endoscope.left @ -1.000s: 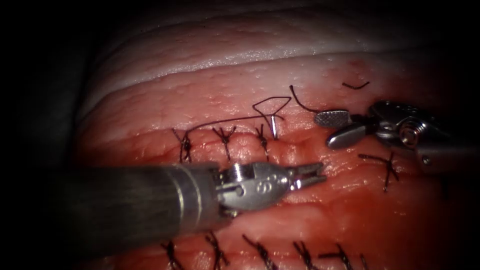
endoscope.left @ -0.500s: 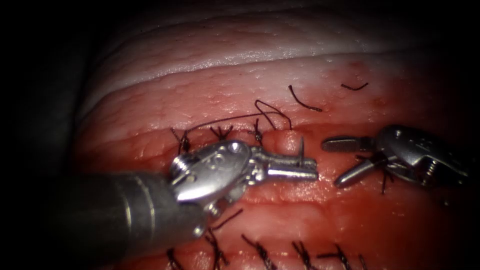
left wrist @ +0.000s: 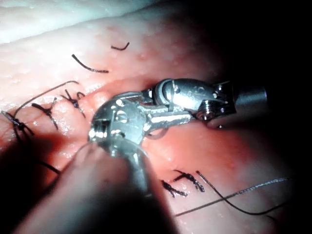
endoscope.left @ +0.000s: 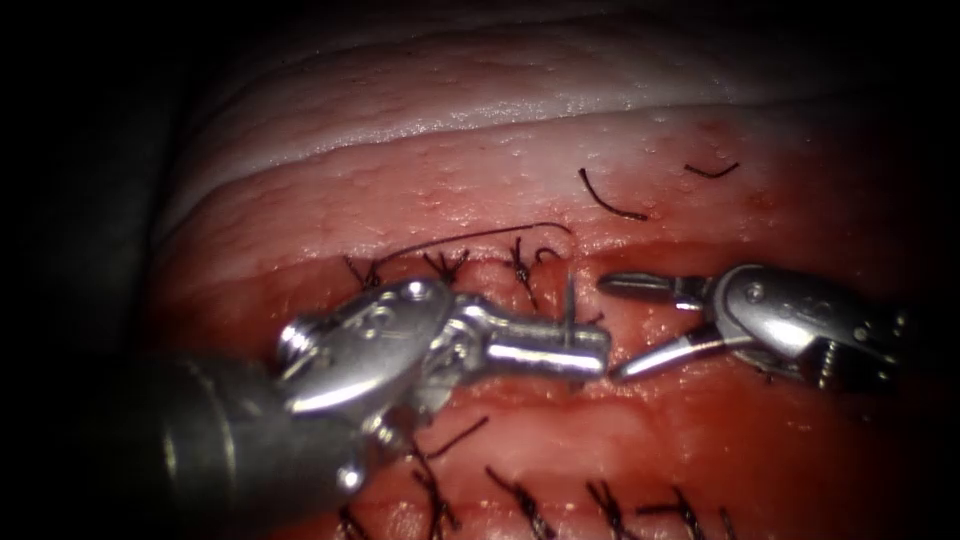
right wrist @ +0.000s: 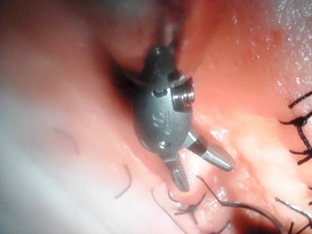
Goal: Wound Closure
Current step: Pull needle the rest of the way through the tissue with the left holder, then pinch and tug suture through wound with right tool until only a short tail remains on top side
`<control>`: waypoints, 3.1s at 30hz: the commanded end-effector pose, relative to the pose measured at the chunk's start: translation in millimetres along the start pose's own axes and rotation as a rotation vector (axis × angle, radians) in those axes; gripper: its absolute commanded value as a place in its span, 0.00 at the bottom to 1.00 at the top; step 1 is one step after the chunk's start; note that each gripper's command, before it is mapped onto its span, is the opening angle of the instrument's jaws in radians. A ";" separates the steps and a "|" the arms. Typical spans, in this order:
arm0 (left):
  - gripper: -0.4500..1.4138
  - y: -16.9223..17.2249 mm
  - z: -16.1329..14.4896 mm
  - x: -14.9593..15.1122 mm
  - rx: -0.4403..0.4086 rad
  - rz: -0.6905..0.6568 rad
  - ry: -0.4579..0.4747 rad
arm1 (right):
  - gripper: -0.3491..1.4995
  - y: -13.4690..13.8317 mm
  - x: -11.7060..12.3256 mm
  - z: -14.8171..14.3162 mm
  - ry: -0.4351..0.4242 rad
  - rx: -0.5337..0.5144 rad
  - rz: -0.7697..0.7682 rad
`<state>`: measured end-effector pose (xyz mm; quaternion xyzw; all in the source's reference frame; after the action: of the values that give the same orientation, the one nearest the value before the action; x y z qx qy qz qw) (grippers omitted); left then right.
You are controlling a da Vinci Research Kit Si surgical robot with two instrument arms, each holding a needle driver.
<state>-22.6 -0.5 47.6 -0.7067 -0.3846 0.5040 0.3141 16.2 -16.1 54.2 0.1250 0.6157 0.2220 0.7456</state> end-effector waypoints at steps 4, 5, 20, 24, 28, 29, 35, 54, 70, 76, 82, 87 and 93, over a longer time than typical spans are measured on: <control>0.00 2.0 -0.3 1.4 -0.012 0.079 0.015 | 0.65 -0.2 -2.9 1.1 -0.067 0.000 -0.033; 0.00 2.5 -0.5 1.7 -0.007 0.104 0.015 | 0.64 -0.3 -3.3 1.1 -0.075 0.000 -0.039; 0.00 13.6 -3.3 7.4 -0.007 0.322 0.033 | 0.54 -1.1 -6.2 1.4 -0.179 0.017 0.022; 0.00 16.6 -3.3 8.2 0.030 0.491 0.018 | 0.52 -0.6 -6.4 1.5 -0.198 -0.001 0.032; 0.00 18.6 -2.9 8.6 0.106 0.683 -0.017 | 0.50 -0.1 -6.4 1.5 -0.206 -0.034 0.064; 0.00 18.9 -2.8 8.5 0.138 0.726 -0.033 | 0.48 0.0 -6.3 1.5 -0.208 -0.042 0.078; 0.00 17.9 -2.1 7.4 0.222 0.835 -0.111 | 0.43 0.2 -4.1 1.5 -0.146 -0.084 0.163; 0.00 15.0 -1.6 5.8 0.248 0.843 -0.183 | 0.00 0.0 -2.2 2.3 -0.180 -0.132 0.401; 0.00 11.7 -5.5 2.9 0.176 0.751 -0.415 | 0.00 -12.7 3.8 -0.4 -0.244 -0.106 0.422; 0.00 13.4 -6.1 3.1 0.169 0.743 -0.443 | 0.00 -19.4 7.7 0.8 -0.238 -0.077 0.420; 0.00 15.2 -6.9 3.7 0.167 0.738 -0.451 | 0.00 -20.5 9.3 2.2 -0.208 -0.072 0.270; 0.00 15.5 -8.0 4.8 0.203 0.728 -0.461 | 0.78 -16.8 10.0 2.0 -0.119 -0.109 0.091; 0.00 15.8 -10.6 6.8 0.285 0.741 -0.445 | 0.88 -11.3 10.6 0.4 -0.033 -0.171 0.024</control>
<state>-6.5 -3.0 33.8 -0.6189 -0.0860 0.7716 0.1190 19.7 -20.9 39.1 0.0718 0.5813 0.2814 0.7601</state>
